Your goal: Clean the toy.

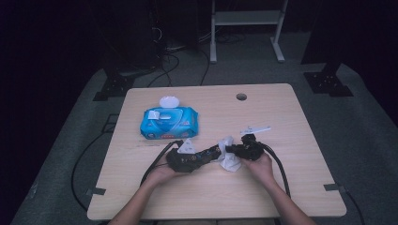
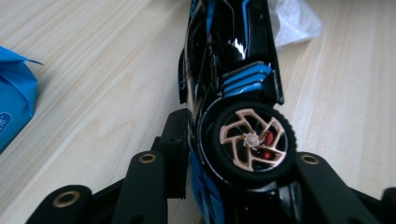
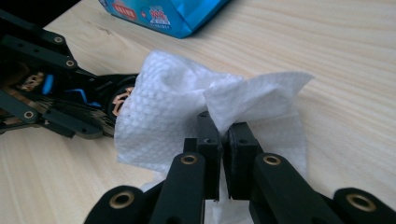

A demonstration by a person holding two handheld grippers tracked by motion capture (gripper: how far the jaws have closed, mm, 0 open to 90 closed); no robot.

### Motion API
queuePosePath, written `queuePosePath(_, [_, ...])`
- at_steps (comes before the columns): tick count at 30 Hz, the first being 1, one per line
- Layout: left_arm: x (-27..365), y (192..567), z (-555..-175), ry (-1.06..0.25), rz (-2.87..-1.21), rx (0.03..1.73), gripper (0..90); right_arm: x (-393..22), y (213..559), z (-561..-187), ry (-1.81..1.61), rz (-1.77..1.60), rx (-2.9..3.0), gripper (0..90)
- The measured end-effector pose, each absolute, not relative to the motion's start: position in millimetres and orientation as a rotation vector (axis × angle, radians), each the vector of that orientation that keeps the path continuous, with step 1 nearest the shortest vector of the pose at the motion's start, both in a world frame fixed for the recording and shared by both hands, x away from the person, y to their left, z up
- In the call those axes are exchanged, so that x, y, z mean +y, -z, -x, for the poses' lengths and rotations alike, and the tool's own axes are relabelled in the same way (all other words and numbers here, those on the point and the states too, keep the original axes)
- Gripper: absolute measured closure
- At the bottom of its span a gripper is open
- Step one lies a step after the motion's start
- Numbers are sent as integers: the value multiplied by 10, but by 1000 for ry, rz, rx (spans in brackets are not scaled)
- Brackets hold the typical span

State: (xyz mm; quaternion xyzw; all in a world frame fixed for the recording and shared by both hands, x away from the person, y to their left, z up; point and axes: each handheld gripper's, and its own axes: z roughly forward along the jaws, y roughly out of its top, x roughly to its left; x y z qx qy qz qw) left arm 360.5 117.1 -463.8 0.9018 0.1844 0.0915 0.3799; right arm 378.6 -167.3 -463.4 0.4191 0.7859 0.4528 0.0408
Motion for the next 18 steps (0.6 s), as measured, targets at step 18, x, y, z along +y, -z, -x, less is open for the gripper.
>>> queuePosePath(18, [1336,4558,-3491,-46,-2244,408,368,-1485,4556,-3552,-1479,-1219,2506,853])
